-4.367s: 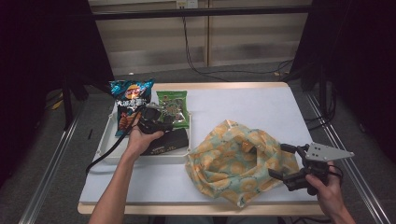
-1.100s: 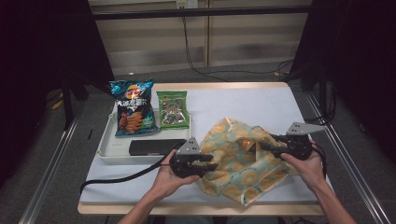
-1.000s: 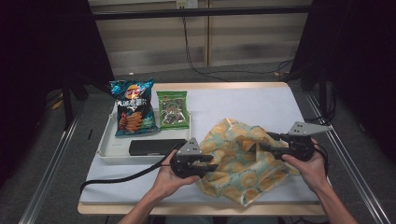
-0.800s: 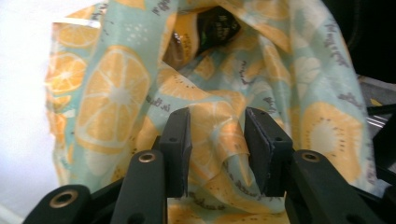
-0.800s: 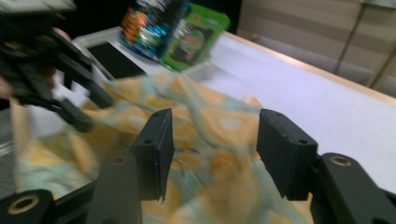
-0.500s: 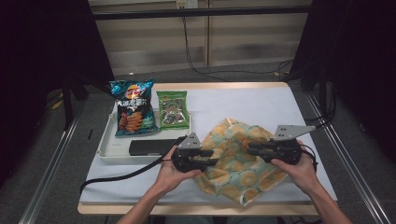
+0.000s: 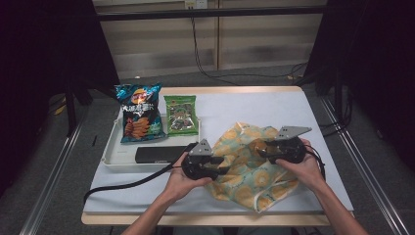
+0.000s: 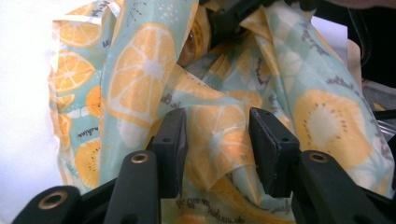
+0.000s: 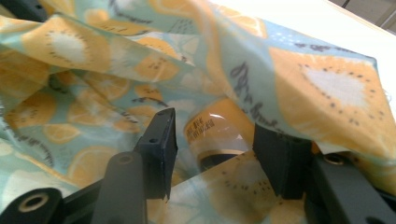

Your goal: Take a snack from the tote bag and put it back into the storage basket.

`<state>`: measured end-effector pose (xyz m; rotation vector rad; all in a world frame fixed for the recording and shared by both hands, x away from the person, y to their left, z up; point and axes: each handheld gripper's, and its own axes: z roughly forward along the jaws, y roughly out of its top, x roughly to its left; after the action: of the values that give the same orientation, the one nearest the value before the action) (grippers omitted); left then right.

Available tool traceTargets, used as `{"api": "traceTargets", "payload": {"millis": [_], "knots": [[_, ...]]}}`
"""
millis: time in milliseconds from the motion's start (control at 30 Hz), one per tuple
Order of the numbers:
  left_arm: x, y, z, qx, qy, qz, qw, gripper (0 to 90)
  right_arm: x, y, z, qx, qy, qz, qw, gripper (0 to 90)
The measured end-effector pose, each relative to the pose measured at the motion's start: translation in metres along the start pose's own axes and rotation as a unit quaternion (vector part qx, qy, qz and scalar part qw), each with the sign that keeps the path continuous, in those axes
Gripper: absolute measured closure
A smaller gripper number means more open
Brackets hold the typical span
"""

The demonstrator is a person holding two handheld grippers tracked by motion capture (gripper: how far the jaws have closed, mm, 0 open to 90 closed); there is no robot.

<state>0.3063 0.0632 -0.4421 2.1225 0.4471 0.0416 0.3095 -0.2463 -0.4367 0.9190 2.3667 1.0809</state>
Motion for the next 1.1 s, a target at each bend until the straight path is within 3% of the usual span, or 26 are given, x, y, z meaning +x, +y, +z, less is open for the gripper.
{"api": "traceTargets", "payload": {"millis": [133, 400, 467, 500, 533, 567, 600, 733, 933, 1000, 1100], "knots": [[0.001, 0.0, -0.001, 0.003, 0.003, 0.002, 1.0, 57.0, -0.008, 0.002, 0.006, 0.011, -0.01, -0.006, 0.9999, 39.8], [0.002, 0.0, 0.0, 0.009, 0.002, 0.004, 1.0, 56.6, -0.023, 0.006, 0.015, 0.045, -0.011, -0.012, 0.9988, 34.5], [0.002, 0.0, 0.0, 0.008, 0.001, 0.003, 1.0, 56.3, -0.026, 0.007, 0.018, 0.052, 0.0, -0.018, 0.9985, 32.1], [0.002, 0.0, 0.001, 0.009, 0.0, 0.003, 1.0, 56.1, -0.028, 0.007, 0.02, 0.061, -0.007, -0.025, 0.9978, 32.0], [0.003, 0.0, 0.001, 0.007, 0.0, 0.002, 1.0, 56.0, -0.03, 0.006, 0.024, 0.076, 0.012, -0.021, 0.9968, 31.6], [0.003, 0.0, 0.001, 0.008, 0.0, 0.001, 1.0, 56.0, -0.03, 0.004, 0.027, 0.081, 0.021, -0.024, 0.9962, 27.9], [0.003, -0.001, 0.001, 0.006, 0.0, 0.002, 1.0, 56.0, -0.029, 0.001, 0.031, 0.089, 0.014, -0.027, 0.9955, 26.5], [0.004, 0.0, 0.001, 0.011, 0.002, 0.001, 0.9999, 55.3, -0.026, 0.001, 0.033, 0.093, 0.022, -0.037, 0.9948, 26.1], [0.005, -0.002, 0.002, 0.011, 0.003, 0.001, 0.9999, 54.2, -0.02, 0.0, 0.038, 0.109, 0.004, -0.074, 0.9913, 24.3], [0.005, -0.002, 0.003, 0.011, 0.003, 0.001, 0.9999, 54.1, -0.018, 0.002, 0.039, 0.117, 0.004, -0.088, 0.9893, 25.4], [0.005, -0.002, 0.002, 0.012, 0.004, 0.002, 0.9999, 54.1, -0.019, 0.002, 0.039, 0.116, 0.007, -0.091, 0.9891, 28.8]]}}
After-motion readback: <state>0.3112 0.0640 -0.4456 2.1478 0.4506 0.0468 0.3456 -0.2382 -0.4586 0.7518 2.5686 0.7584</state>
